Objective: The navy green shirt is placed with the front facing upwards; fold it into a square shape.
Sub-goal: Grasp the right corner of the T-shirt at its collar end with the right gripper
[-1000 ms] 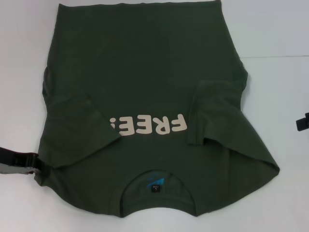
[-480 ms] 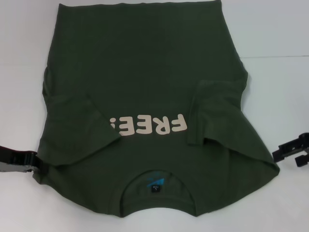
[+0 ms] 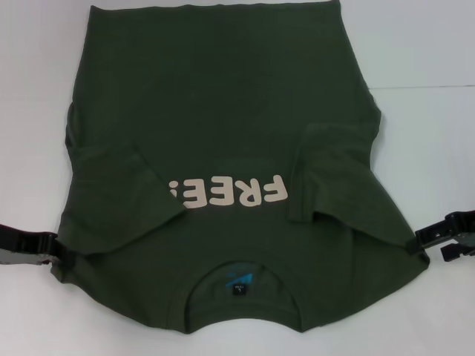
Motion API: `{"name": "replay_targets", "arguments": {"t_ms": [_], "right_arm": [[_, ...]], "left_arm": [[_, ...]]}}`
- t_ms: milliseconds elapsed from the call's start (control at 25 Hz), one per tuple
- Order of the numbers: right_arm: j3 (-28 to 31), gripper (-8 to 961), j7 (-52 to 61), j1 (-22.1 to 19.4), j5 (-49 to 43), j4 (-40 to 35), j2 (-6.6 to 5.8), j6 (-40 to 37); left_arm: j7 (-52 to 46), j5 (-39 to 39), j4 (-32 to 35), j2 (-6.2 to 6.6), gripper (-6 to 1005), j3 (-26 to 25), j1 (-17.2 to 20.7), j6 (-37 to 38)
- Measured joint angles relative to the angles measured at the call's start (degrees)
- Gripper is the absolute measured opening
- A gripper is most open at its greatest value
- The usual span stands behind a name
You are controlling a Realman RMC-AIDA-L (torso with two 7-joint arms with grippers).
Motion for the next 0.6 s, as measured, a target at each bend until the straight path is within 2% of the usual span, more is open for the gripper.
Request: {"name": "replay_targets", "arguments": {"t_ms": [600], "right_arm": [[-0.2,867,-1.6,0.0,0.0,0.7,0.83,2.1]], "left_arm": [[-0.3,0.0,0.0,0.0,38,0.0,0.0,-0.3]]}}
